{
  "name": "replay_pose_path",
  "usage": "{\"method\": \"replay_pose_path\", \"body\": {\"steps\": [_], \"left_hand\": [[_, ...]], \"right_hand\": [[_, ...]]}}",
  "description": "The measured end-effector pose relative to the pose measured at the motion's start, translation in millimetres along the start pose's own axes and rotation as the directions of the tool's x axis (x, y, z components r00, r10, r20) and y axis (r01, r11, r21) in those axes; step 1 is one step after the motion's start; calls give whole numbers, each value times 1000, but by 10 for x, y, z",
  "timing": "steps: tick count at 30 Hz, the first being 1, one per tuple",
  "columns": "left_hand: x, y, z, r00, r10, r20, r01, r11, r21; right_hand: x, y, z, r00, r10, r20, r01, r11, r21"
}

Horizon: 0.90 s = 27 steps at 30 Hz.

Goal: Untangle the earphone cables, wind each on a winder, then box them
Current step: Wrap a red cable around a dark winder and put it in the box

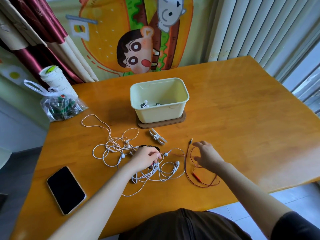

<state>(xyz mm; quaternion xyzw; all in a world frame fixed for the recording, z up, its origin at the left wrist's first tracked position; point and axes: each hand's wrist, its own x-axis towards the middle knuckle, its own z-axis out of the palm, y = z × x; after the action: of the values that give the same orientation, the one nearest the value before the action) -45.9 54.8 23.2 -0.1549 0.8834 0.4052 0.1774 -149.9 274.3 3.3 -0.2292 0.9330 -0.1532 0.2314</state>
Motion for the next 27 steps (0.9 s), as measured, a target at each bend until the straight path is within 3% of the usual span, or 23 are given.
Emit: {"method": "replay_pose_path", "body": {"steps": [3, 6, 10, 15, 21, 24, 27], "left_hand": [[37, 151, 105, 998, 40, 46, -40, 999, 5], [75, 225, 169, 998, 55, 33, -56, 998, 36], [105, 202, 159, 1000, 14, -19, -15, 999, -37], [235, 71, 160, 994, -79, -77, 66, 985, -162], [489, -383, 102, 962, -125, -243, 172, 968, 184], [609, -479, 76, 970, -164, -180, 226, 883, 412], [664, -473, 127, 969, -170, -176, 237, 838, 492]], "right_hand": [[-68, -430, 19, 941, -332, 58, 316, 929, 191], [-52, -638, 57, 899, -433, 69, 401, 876, 267], [6, -614, 113, 919, -385, 91, 352, 901, 253], [65, -554, 153, 966, -251, -67, 259, 939, 227], [214, -392, 136, 990, -83, -114, 109, 962, 249], [285, -329, 142, 994, 1, -109, 27, 967, 252], [325, -303, 153, 998, 37, -49, -24, 970, 242]]}}
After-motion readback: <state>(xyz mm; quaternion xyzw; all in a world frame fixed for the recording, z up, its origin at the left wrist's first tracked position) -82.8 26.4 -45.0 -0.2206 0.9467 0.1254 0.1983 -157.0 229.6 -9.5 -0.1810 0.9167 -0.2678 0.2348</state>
